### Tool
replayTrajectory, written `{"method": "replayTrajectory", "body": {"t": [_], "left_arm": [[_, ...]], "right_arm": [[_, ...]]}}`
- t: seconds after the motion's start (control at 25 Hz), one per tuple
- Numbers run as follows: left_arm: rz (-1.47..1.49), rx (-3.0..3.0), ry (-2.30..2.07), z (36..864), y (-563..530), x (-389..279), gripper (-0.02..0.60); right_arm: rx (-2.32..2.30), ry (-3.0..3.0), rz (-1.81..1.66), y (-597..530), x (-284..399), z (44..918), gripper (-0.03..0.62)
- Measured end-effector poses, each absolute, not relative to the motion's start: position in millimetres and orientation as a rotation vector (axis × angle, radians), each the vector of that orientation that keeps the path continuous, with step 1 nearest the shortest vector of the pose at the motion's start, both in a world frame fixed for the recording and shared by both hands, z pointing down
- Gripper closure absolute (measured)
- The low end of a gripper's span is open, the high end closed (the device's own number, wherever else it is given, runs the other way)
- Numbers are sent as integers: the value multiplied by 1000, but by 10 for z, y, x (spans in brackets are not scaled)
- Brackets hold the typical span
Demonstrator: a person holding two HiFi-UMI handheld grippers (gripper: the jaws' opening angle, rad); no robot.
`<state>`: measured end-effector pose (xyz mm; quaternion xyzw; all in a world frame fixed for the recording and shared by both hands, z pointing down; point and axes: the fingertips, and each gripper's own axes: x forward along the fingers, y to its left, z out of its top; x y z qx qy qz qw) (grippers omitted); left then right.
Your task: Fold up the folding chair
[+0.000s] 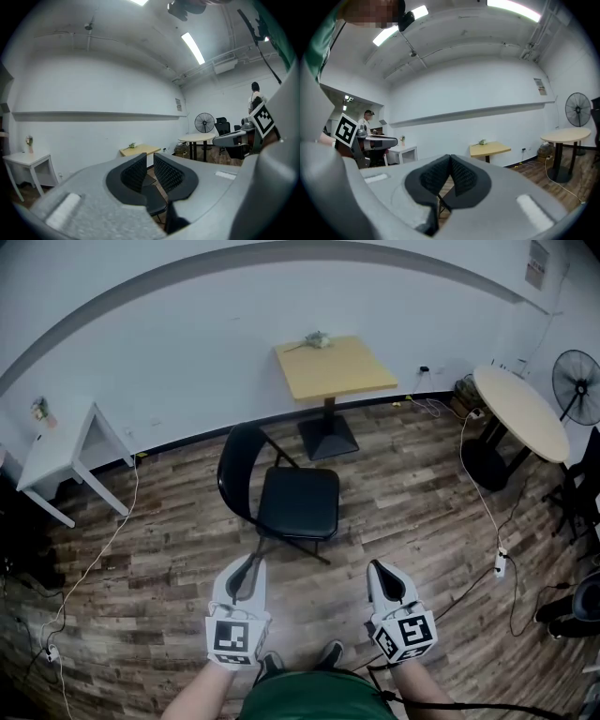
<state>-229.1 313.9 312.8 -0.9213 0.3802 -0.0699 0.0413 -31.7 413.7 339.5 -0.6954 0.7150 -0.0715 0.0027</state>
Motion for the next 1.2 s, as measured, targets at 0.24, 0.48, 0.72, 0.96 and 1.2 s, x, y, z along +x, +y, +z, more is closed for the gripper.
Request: {"method": "replayTrajectory", "body": {"t": [0.24,0.48,0.72,0.96,1.2], "left_arm": [[-238,-2770,1192,3077,3225,-1955,528],[-272,-2760,1224,3113,3147,-1855,528],[-295,-2776,1225,3247,2864,-1772,528],[-311,-2815,1190,3409,2364,-1594,528],[-323,-2862,1143,3560,1591,-1443,528]], "right_arm": [[-2120,2265,-239,4154,43,3460,591],[-2101,2277,-263,4070,191,3500,591],[-2122,2277,-297,3837,287,3611,592],[-2213,2238,-319,3517,594,3696,591],[-2238,2244,-356,2883,746,3776,592]]}}
